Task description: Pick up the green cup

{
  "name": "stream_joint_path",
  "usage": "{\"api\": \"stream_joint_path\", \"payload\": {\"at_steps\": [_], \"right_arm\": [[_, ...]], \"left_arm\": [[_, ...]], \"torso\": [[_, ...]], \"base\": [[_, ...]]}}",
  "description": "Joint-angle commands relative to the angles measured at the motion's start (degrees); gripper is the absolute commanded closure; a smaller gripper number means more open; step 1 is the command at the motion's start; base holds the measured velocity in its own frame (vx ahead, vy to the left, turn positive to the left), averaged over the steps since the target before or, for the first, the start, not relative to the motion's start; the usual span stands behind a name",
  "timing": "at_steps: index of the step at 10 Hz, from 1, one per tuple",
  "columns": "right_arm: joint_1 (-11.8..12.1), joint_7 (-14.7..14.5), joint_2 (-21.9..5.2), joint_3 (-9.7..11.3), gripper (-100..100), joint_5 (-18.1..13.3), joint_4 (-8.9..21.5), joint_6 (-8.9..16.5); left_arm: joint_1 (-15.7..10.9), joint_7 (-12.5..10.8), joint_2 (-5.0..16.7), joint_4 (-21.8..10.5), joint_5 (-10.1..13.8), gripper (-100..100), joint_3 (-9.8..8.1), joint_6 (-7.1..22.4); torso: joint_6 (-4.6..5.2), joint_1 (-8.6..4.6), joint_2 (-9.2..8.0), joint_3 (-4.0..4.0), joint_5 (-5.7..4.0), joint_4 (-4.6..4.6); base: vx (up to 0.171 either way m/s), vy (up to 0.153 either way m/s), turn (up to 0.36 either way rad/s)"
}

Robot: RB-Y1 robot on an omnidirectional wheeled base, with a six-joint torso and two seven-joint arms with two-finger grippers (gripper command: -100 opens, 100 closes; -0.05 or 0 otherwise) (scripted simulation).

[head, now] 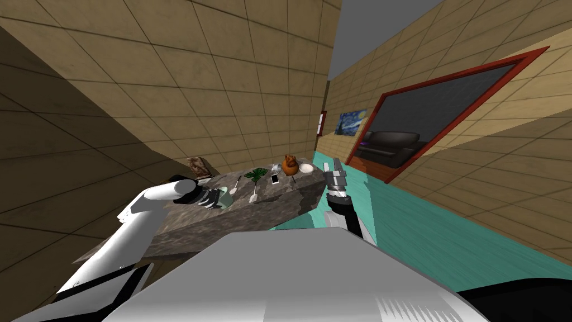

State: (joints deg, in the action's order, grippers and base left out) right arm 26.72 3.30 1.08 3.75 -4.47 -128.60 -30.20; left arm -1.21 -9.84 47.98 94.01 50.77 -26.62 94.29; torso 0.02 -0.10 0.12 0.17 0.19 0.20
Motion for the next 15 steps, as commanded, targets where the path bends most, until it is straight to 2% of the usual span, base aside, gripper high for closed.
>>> {"api": "stream_joint_path", "payload": {"at_steps": [1,2,4,5,7,8,10,11,13,14,15], "right_arm": [[0.0,0.0,0.0,0.0,0,0.0,0.0,0.0],[0.0,0.0,0.0,0.0,0,0.0,0.0,0.0],[0.0,0.0,0.0,0.0,0,0.0,0.0,0.0],[0.0,0.0,0.0,0.0,0,0.0,0.0,0.0],[0.0,0.0,0.0,0.0,0,0.0,0.0,0.0],[0.0,0.0,0.0,0.0,0,0.0,0.0,0.0],[0.0,0.0,0.0,0.0,0,0.0,0.0,0.0],[0.0,0.0,0.0,0.0,0,0.0,0.0,0.0],[0.0,0.0,0.0,0.0,0,0.0,0.0,0.0],[0.0,0.0,0.0,0.0,0,0.0,0.0,0.0],[0.0,0.0,0.0,0.0,0,0.0,0.0,0.0]], "left_arm": [[-0.4,2.9,1.9,-2.9,1.3,-100,-0.88,-1.5],[-0.4,4.2,1.9,-4.4,1.3,-100,-0.88,-1.5],[-0.4,4.2,1.9,-7.3,1.3,-100,-0.88,-1.5],[-0.3,7.0,4.6,-9.3,4.1,-100,-3.44,-4.5],[-0.3,9.6,5.3,-12.0,4.3,-100,-3.44,-4.6],[-0.3,10.1,5.3,-14.1,4.3,-100,-3.44,-4.6],[-0.3,10.1,5.3,-15.8,4.3,-100,-3.44,-4.6],[-0.1,13.0,8.1,-18.2,7.1,-100,-6.0,-7.5],[-0.1,15.5,8.7,-21.8,7.3,-100,-6.0,-7.8],[-0.1,16.0,8.7,-24.3,7.3,-100,-6.0,-7.8],[0.0,18.5,11.8,-26.1,10.1,-100,-8.56,-10.6]], "torso": [[0.0,0.0,0.0,0.0,0.0,0.0],[0.0,-0.16,0.04,0.02,-0.05,0.01],[-0.01,0.2,0.05,0.03,0.04,0.02],[-0.02,0.35,0.04,0.03,0.07,0.01],[0.0,-0.17,0.07,0.04,-0.06,0.01],[-0.02,0.01,0.07,0.04,-0.02,0.02],[-0.01,0.38,0.02,0.01,0.08,0.01],[-0.02,0.42,0.02,0.01,0.09,0.01],[-0.01,-0.2,0.07,0.04,-0.06,0.02],[-0.02,0.04,0.04,0.02,-0.02,0.01],[-0.02,0.27,0.01,0.01,0.05,0.01]], "base": [[0.003,-0.146,-0.03],[0.007,-0.085,0.012],[0.002,-0.014,0.003],[-0.001,-0.113,-0.105],[0.013,-0.117,-0.006],[0.0,-0.017,0.005],[-0.006,0.013,-0.004],[0.011,-0.138,-0.107],[0.008,-0.116,-0.004],[-0.003,-0.009,0.004],[0.0,-0.104,-0.087]]}}
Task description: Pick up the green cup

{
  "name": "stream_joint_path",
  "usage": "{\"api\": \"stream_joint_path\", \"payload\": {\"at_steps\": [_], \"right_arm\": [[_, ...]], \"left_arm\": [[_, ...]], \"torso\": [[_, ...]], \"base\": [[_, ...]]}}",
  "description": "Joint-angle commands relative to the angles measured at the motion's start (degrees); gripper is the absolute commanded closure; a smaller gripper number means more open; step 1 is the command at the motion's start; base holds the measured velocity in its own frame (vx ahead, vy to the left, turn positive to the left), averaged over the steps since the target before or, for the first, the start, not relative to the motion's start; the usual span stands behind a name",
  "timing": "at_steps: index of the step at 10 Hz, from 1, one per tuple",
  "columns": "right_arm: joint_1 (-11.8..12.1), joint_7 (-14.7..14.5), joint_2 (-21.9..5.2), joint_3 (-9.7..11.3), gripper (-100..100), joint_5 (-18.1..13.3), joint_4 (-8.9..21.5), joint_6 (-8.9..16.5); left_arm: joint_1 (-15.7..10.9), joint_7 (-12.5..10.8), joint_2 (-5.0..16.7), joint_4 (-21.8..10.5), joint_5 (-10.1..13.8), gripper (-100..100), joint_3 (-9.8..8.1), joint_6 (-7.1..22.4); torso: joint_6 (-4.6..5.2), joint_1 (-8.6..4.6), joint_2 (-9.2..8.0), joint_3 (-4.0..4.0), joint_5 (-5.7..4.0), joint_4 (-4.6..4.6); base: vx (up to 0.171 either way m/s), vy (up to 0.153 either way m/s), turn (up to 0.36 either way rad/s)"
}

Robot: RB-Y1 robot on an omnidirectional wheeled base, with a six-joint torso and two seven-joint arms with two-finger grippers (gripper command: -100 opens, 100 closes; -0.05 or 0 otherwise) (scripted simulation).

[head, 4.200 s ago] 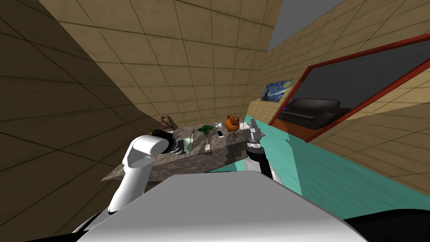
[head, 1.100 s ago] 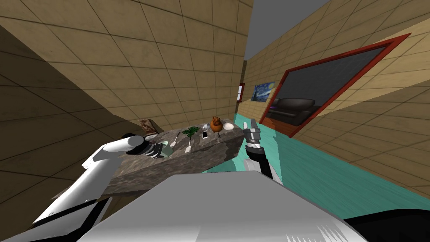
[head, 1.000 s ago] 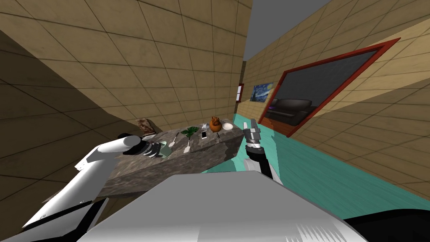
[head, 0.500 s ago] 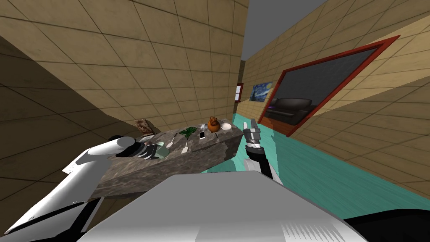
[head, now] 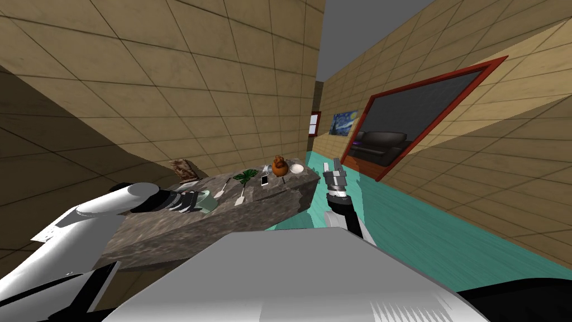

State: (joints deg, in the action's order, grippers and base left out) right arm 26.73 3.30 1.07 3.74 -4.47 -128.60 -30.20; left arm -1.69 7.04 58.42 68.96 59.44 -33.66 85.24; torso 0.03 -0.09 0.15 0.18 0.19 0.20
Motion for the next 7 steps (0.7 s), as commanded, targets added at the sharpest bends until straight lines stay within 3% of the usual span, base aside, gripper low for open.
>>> {"api": "stream_joint_path", "payload": {"at_steps": [1,3,5,6,7], "right_arm": [[0.0,0.0,0.0,0.0,0,0.0,0.0,0.0],[0.0,0.0,0.0,0.0,0,0.0,0.0,0.0],[0.0,0.0,0.0,0.0,0,0.0,0.0,0.0],[0.0,0.0,0.0,0.0,0,0.0,0.0,0.0],[0.0,0.0,0.0,0.0,0,0.0,0.0,0.0]], "left_arm": [[0.5,2.9,1.7,-2.9,1.6,-100,-1.52,-1.9],[0.5,5.1,1.7,-5.3,1.6,-100,-1.52,-1.9],[0.5,5.1,1.7,-7.9,1.6,-100,-1.52,-1.9],[0.6,7.9,4.5,-9.9,4.5,-100,-4.08,-4.7],[0.6,8.9,5.1,-11.0,4.6,-100,-4.08,-5.1]], "torso": [[0.0,0.0,0.0,0.0,0.0,0.0],[-0.02,0.0,0.01,0.01,-0.01,0.01],[-0.03,0.38,0.0,0.0,0.09,0.01],[-0.03,0.42,-0.01,0.0,0.1,0.0],[0.0,-0.01,0.0,0.0,0.0,0.0]], "base": [[0.009,-0.145,-0.044],[0.002,-0.049,0.007],[-0.001,0.014,-0.003],[0.001,-0.121,-0.096],[-0.003,-0.148,-0.034]]}}
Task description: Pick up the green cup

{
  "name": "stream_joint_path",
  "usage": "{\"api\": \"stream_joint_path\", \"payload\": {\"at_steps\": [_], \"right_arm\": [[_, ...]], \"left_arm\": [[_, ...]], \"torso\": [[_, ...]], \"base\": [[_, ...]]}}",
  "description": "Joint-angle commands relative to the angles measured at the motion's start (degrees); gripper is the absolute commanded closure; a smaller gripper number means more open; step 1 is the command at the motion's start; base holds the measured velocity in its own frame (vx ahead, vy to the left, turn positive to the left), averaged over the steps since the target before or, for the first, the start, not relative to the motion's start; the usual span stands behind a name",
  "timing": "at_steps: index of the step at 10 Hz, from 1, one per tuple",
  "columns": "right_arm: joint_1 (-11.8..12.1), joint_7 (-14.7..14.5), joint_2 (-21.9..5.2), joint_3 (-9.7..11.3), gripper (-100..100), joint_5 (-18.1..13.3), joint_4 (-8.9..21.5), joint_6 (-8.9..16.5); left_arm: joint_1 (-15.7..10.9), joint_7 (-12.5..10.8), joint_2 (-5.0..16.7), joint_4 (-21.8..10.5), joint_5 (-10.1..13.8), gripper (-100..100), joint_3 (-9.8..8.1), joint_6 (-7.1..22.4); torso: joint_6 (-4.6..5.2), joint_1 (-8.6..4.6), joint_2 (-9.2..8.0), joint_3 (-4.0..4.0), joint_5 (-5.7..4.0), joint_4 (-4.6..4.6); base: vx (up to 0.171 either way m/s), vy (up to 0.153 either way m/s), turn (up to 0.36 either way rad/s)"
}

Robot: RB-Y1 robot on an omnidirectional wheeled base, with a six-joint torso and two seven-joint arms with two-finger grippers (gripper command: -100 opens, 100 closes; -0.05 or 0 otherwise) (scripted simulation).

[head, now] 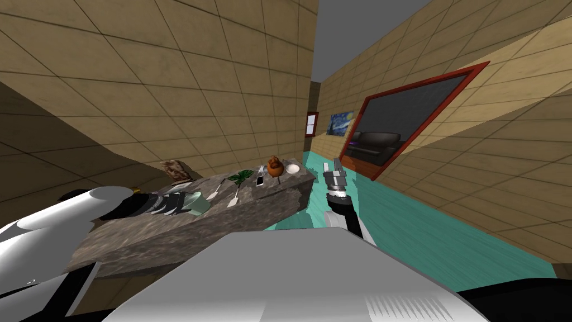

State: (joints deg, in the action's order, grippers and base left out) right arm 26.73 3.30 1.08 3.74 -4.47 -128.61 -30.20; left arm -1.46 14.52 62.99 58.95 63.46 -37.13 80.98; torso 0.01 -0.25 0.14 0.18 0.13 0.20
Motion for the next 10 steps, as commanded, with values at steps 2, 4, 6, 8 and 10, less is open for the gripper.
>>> {"api": "stream_joint_path", "payload": {"at_steps": [2,4,6,8,10], "right_arm": [[0.0,0.0,0.0,0.0,0,0.0,0.0,0.0],[0.0,0.0,0.0,0.0,0,0.0,0.0,0.0],[0.0,0.0,0.0,0.0,0,0.0,0.0,0.0],[0.0,0.0,0.0,0.0,0,0.0,0.0,0.0],[0.0,0.0,0.0,0.0,0,0.0,0.0,0.0]], "left_arm": [[0.4,3.5,0.5,-4.6,0.5,-100,-0.61,-0.8],[0.4,3.5,0.5,-6.4,0.5,-100,-0.61,-0.8],[0.7,3.5,0.4,-5.7,0.6,100,-0.79,-0.8],[0.7,3.5,0.4,-5.7,0.6,100,-0.79,-0.7],[0.7,3.5,0.4,-5.8,0.6,100,-0.79,-0.7]], "torso": [[-0.02,0.17,0.02,0.01,0.05,0.01],[-0.01,0.52,0.02,0.01,0.14,0.01],[-0.01,0.56,0.01,0.01,0.15,0.01],[0.03,0.55,0.03,0.02,0.14,0.0],[0.03,0.53,0.03,0.01,0.11,0.0]], "base": [[0.01,-0.051,0.008],[0.003,0.01,-0.002],[0.001,0.003,-0.001],[0.0,0.0,0.0],[0.0,0.0,0.0]]}}
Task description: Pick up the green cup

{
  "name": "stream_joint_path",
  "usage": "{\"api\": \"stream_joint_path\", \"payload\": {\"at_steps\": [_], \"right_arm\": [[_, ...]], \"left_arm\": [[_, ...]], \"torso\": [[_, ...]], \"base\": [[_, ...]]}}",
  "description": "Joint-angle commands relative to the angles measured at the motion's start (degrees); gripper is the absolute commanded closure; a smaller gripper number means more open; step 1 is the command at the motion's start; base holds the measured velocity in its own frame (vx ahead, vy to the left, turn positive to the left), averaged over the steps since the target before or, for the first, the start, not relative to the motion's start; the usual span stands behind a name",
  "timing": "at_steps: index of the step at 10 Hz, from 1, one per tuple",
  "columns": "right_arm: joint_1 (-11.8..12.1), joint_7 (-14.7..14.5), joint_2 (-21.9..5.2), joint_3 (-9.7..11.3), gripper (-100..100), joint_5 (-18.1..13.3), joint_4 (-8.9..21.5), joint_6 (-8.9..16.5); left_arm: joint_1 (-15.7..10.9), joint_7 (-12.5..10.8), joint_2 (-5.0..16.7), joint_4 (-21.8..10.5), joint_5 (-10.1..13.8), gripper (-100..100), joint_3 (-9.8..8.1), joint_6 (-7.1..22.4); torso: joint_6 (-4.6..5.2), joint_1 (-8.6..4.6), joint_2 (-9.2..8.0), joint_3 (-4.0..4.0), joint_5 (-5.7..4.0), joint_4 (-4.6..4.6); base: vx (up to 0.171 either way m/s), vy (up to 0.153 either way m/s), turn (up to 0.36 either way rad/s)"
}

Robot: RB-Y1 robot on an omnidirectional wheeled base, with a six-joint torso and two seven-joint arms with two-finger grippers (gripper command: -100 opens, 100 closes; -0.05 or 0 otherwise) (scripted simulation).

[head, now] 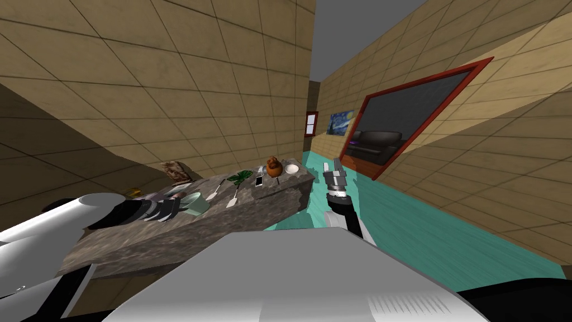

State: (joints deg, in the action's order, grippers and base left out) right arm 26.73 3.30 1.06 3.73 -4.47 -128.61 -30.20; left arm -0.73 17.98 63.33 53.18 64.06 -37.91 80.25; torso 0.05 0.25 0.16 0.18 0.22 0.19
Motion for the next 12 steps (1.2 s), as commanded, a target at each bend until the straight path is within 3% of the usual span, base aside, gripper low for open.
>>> {"api": "stream_joint_path", "payload": {"at_steps": [1,2,4,5,7,9,10,12], "right_arm": [[0.0,0.0,0.0,0.0,0,0.0,0.0,0.0],[0.0,0.0,0.0,0.0,0,0.0,0.0,0.0],[0.0,0.0,0.0,0.0,0,0.0,0.0,0.0],[0.0,0.0,0.0,0.0,0,0.0,0.0,0.0],[0.0,0.0,0.0,0.0,0,0.0,0.0,0.0],[0.0,0.0,0.0,0.0,0,0.0,0.0,0.0],[0.0,0.0,0.0,0.0,0,0.0,0.0,0.0],[0.0,0.0,0.0,0.0,0,0.0,0.0,0.0]], "left_arm": [[0.0,0.0,0.0,0.0,0.0,0,0.0,0.0],[-0.5,-2.9,-2.9,2.9,-2.9,100,2.73,2.9],[-0.5,-5.9,-3.2,7.9,-3.0,100,2.73,3.1],[-0.6,-8.8,-6.2,10.5,-5.8,100,5.29,6.0],[-0.6,-11.8,-6.6,14.8,-6.0,100,5.29,6.2],[-0.6,-11.8,-6.6,16.5,-6.0,100,5.29,6.2],[-0.7,-14.3,-9.3,18.4,-8.9,100,7.85,9.0],[-0.7,-16.8,-10.0,20.4,-9.0,100,7.85,9.4]], "torso": [[0.0,0.0,0.0,0.0,0.0,0.0],[0.0,-0.02,-0.01,-0.01,-0.01,-0.01],[0.01,0.6,0.04,0.12,0.52,0.19],[0.03,0.59,0.07,0.14,0.52,0.2],[-0.22,1.15,0.1,0.27,1.03,0.45],[-0.18,0.97,0.14,0.3,1.0,0.46],[-0.19,0.87,0.17,0.32,0.97,0.46],[-0.36,1.71,0.17,0.45,1.55,0.73]], "base": [[0.0,0.0,0.0],[0.014,0.13,0.091],[-0.009,0.12,0.01],[-0.009,0.157,0.065],[-0.004,0.103,0.022],[-0.014,-0.004,0.004],[0.002,0.119,0.081],[-0.008,0.112,0.007]]}}
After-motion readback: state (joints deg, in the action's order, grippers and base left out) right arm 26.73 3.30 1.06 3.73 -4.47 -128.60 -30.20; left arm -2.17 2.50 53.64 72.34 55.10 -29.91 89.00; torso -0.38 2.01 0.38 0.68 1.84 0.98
